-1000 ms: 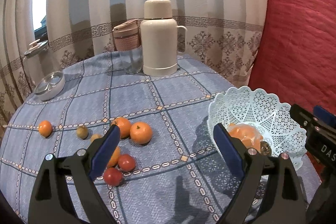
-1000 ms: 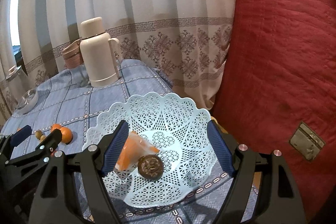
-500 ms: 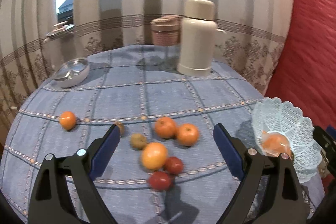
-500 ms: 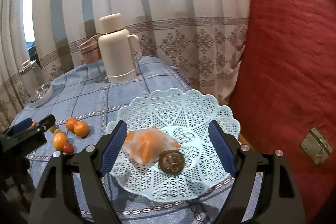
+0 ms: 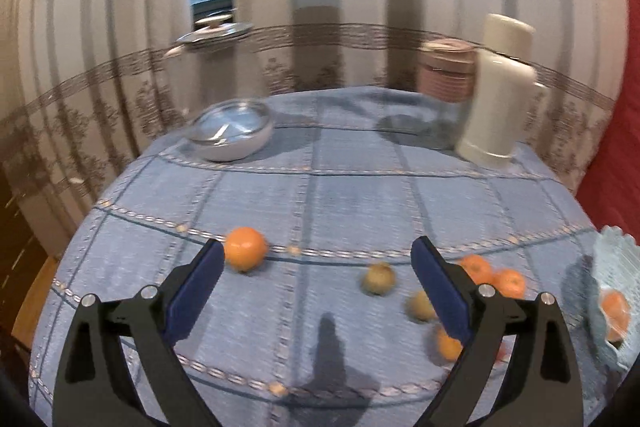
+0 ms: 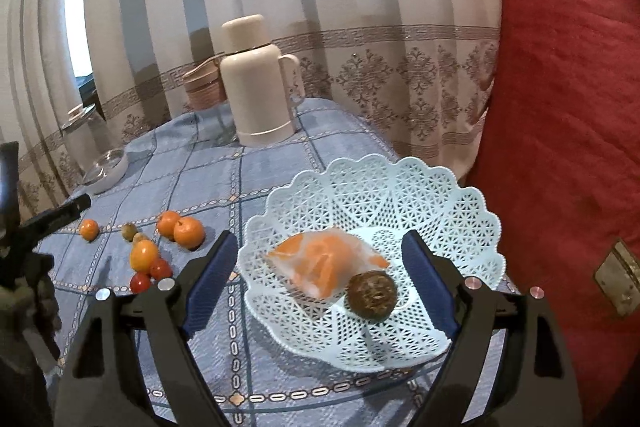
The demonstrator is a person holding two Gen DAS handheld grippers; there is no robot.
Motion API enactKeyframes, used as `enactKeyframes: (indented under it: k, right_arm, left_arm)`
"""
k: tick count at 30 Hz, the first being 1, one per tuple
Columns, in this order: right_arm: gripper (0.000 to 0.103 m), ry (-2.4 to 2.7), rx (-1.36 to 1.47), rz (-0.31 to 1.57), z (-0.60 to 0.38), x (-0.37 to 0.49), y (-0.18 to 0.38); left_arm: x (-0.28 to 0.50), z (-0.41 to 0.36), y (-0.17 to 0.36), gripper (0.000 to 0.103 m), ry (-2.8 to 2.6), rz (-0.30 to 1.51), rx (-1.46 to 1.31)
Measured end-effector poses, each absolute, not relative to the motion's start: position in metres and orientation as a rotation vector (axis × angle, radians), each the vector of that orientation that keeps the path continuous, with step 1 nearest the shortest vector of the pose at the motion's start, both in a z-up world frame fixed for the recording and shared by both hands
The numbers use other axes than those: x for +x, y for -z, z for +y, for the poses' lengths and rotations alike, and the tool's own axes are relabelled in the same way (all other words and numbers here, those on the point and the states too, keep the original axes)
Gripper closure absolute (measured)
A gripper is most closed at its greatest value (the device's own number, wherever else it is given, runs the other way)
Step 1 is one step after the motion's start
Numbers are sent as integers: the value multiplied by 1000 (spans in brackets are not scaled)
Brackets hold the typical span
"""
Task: Organize fruits
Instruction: 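Move the left tool to the loose orange and grasp it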
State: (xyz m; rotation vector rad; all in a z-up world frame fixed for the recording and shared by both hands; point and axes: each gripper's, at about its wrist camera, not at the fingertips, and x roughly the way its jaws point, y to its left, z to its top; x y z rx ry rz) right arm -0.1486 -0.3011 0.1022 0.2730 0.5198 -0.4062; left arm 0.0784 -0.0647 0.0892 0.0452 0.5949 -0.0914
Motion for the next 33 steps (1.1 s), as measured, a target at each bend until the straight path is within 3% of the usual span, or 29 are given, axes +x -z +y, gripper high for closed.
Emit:
enactKeyframes:
  k: [15,27,30,33]
  right_arm:
    - [18,309,276,569,-274,-136,-90]
    - [18,267,301,616,-264,-125,-76]
    - [18,259,297,623,-260,-123,-73]
    - [18,250,293,629,-255,-121,-71]
  left_arm:
    - [150,-15,-47,12,18,741,-9]
    - [182,4,-23,45,57,843,-77]
    - [179,2,-23,63,96,832,-74]
    - [174,-2,-24,64,98,820,-54]
